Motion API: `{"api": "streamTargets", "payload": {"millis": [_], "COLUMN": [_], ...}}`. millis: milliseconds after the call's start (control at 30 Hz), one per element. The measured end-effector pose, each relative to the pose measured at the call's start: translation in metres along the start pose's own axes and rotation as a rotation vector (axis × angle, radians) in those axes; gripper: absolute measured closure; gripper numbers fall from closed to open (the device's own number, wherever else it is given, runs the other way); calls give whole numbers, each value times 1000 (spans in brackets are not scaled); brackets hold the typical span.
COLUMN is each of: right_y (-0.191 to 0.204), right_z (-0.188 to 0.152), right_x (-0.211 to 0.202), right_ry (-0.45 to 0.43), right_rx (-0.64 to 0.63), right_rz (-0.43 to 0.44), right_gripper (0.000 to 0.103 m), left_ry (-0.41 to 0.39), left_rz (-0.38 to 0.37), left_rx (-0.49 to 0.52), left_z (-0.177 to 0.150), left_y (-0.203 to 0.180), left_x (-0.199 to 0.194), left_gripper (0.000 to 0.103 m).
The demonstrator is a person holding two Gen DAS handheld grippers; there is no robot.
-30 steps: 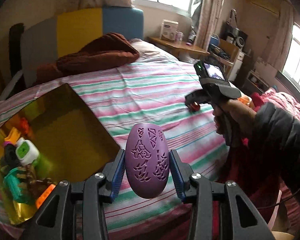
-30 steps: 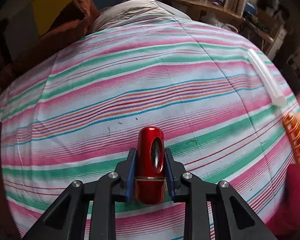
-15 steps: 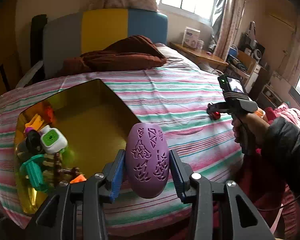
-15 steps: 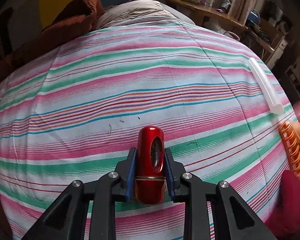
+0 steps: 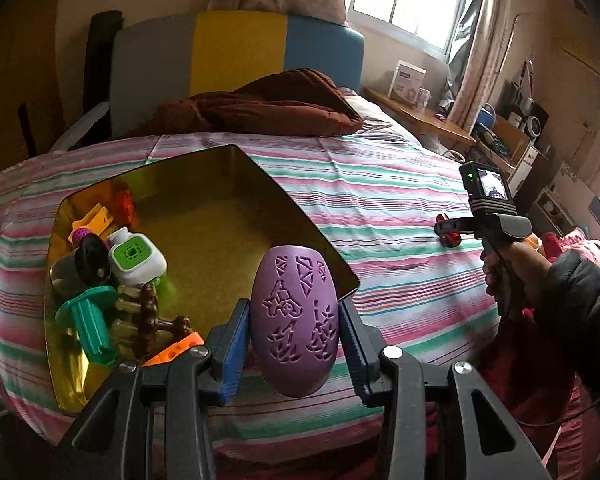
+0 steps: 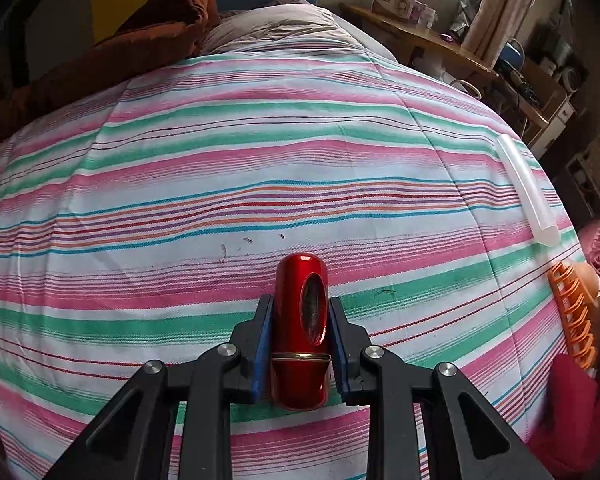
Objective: Organize rigid objects
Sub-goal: 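Carry the purple egg over the gold tray with the left tool while the right holds the lipstick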
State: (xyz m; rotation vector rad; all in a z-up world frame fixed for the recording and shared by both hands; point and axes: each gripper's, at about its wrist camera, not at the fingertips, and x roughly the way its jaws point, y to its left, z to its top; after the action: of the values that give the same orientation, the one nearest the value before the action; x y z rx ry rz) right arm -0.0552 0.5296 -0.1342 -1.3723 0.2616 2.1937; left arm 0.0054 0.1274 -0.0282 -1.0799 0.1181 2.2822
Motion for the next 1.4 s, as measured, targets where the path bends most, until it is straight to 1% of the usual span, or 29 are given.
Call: {"api": "streamTargets", "payload": {"millis": [167,367,667,767,867,1067,1233,1333,1400], "right_y": [2,5,6,6,6,5,6,6,6], "right_z": [0,-1,-1,0,0,0,-1,-1,-1], "right_x": [0,-1,-2,-2,-1,-1,-2,-2,-2], "right_ry": [-3,-9,-10,-5,-2,-1,0,1,2], "right_rx": [-12,-28,-36,-33,-33,-36,-34,-33,-33], "right_rz": [-12,-21,-31,-32,-34,-34,-35,-34,-34], "right_gripper": [76,76,77,76,76,76,76,76,76], "left_ry": [-7,-16,-42,-34,-27,-53,-19,-9,4], "left_rz": [16,44,175,187,147,64,-24,-33,-22], "left_rx": [-23,-79,-261,-313,-346,-342,-360,-353,-353], "left_z": [-3,-8,-30,-32,-24,5,31,52,69], "left_y": [11,37,116,135,143,135,133,135,139], "left_x": [-5,-15,-48,-49,-45,-33,-9,7,22], "left_gripper": [60,60,60,60,60,60,60,60,60]}}
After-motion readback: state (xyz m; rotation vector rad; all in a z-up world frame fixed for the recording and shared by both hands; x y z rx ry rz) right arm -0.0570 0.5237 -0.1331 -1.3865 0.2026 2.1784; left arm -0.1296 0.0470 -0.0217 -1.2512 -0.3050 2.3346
